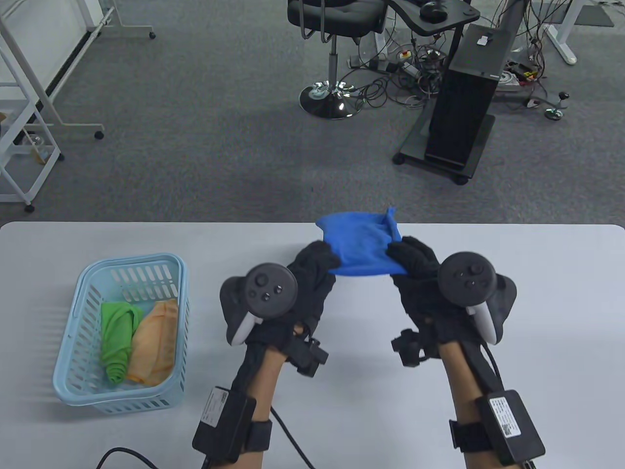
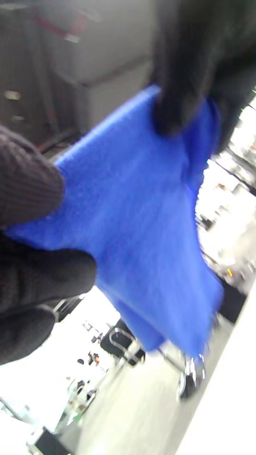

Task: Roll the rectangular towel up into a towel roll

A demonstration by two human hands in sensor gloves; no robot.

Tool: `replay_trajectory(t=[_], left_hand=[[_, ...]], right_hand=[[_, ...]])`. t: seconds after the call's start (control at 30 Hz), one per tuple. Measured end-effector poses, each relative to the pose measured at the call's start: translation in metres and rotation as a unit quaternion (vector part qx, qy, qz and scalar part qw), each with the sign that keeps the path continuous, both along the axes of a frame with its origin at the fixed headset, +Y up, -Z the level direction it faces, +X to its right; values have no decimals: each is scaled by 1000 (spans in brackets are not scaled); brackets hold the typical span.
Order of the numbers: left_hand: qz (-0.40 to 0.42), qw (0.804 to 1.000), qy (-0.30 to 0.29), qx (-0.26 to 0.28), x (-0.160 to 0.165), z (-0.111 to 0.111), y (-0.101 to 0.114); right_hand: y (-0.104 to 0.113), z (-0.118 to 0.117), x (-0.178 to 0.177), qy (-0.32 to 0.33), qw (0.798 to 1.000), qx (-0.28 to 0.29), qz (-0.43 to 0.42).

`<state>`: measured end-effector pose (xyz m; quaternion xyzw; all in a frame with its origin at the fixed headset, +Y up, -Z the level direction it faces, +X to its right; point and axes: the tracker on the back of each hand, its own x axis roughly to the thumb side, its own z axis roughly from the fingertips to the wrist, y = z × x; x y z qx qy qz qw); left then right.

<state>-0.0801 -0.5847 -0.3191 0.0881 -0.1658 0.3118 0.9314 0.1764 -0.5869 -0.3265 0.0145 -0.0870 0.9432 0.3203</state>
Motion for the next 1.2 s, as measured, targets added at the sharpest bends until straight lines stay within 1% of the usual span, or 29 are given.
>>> replay_trajectory(t=[0.03,0.1,0.13,0.17,0.2,0.27,0.3,0.33,0.4,0.43,0.53,0.6,0.7,0.77,0.8,0.87,0.93,0.97,1.0,1.07,1.13,1.2], left_hand=[[-36,999,1,-25,3,3,-25],[-108,989,3,-100,11,13,-79],[-146,982,9,-121,16,21,-109],[-184,974,21,-128,19,29,-128],[-218,966,13,-141,21,37,-146],[-250,954,13,-163,23,52,-164],[-252,954,15,-163,23,57,-167],[-247,955,17,-163,21,65,-168],[-228,958,26,-171,18,80,-166],[-230,956,28,-181,16,87,-163],[-236,958,34,-159,12,96,-158],[-231,962,28,-141,14,98,-159],[-235,962,19,-139,19,96,-158],[-213,967,16,-136,21,97,-158],[-194,970,14,-143,22,98,-159],[-181,971,7,-155,21,101,-163],[-199,967,5,-159,20,102,-168],[-214,964,3,-155,19,102,-170],[-235,960,3,-154,19,102,-172],[-238,957,0,-164,18,99,-175],[-219,961,1,-166,18,97,-176],[-214,963,5,-167,16,98,-178]], right_hand=[[-22,4,-1,5,1000,-22,21],[-74,15,-3,12,993,-90,70],[-109,26,-4,8,988,-123,91],[-129,32,-6,11,986,-135,98],[-154,39,-8,27,977,-177,115],[-175,49,-8,49,961,-221,159],[-178,51,-6,54,957,-226,173],[-177,56,-1,55,957,-223,175],[-173,62,6,48,961,-227,150],[-171,65,8,54,961,-228,144],[-168,71,16,72,958,-230,156],[-169,72,19,82,954,-237,163],[-167,74,29,93,944,-260,181],[-164,78,36,94,944,-264,174],[-164,80,41,94,951,-253,152],[-164,83,45,87,958,-245,125],[-156,85,45,94,971,-188,115],[-154,85,45,104,973,-174,113],[-149,86,41,116,972,-168,116],[-147,88,33,135,968,-171,124],[-150,90,22,165,959,-181,145],[-158,92,7,194,946,-191,178]])
